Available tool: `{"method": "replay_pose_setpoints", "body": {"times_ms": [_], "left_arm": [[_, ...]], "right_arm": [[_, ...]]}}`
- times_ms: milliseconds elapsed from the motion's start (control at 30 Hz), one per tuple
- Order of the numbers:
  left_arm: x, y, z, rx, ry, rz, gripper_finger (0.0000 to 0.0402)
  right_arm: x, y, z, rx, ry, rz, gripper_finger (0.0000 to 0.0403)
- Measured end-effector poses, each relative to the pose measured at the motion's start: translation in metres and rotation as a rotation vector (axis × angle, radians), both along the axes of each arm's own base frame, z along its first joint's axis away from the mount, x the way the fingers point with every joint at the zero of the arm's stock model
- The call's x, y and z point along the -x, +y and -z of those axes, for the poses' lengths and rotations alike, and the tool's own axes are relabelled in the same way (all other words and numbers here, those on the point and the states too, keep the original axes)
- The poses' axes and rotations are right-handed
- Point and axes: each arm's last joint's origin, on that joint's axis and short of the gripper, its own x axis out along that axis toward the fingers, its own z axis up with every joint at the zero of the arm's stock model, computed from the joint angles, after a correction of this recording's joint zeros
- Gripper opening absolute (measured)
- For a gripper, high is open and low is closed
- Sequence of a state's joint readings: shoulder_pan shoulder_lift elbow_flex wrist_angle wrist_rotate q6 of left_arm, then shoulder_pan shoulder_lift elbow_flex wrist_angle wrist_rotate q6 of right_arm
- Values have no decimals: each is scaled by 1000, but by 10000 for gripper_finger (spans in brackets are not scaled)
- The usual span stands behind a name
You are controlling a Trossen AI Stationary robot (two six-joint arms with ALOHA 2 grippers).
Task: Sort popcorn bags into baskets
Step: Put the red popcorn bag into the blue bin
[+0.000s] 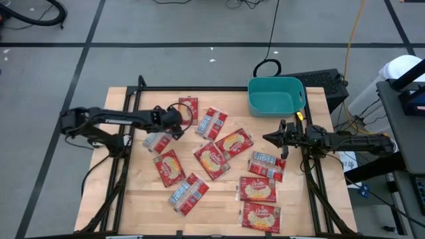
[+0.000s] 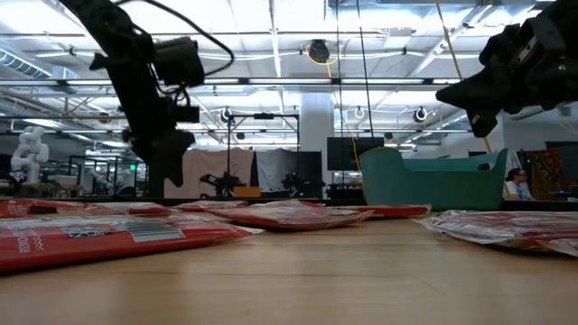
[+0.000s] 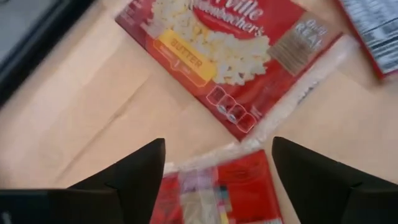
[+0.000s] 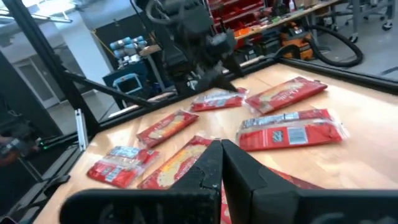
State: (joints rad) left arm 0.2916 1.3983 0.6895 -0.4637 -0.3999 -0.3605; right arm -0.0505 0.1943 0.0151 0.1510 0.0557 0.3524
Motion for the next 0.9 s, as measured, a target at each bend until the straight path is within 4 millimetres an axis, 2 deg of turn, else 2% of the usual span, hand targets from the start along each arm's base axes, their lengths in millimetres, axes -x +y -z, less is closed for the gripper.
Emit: {"method": "replay_pose_setpoints", "body": {"times_ms": [167, 567, 767, 900], "left_arm": [[-7, 6, 16, 76, 13, 22, 317], [-21, 20, 38, 73, -5, 42, 267], [-20, 30, 42, 127, -41, 24, 228], [-21, 35, 41, 120, -67, 37, 183]], "right_arm": [[-3, 0, -3, 6, -24, 0, 0], [-8, -1, 3, -81, 25, 9, 0], [-12, -1, -1, -70, -17, 7, 0], [-15, -1, -2, -63, -24, 5, 0]]}}
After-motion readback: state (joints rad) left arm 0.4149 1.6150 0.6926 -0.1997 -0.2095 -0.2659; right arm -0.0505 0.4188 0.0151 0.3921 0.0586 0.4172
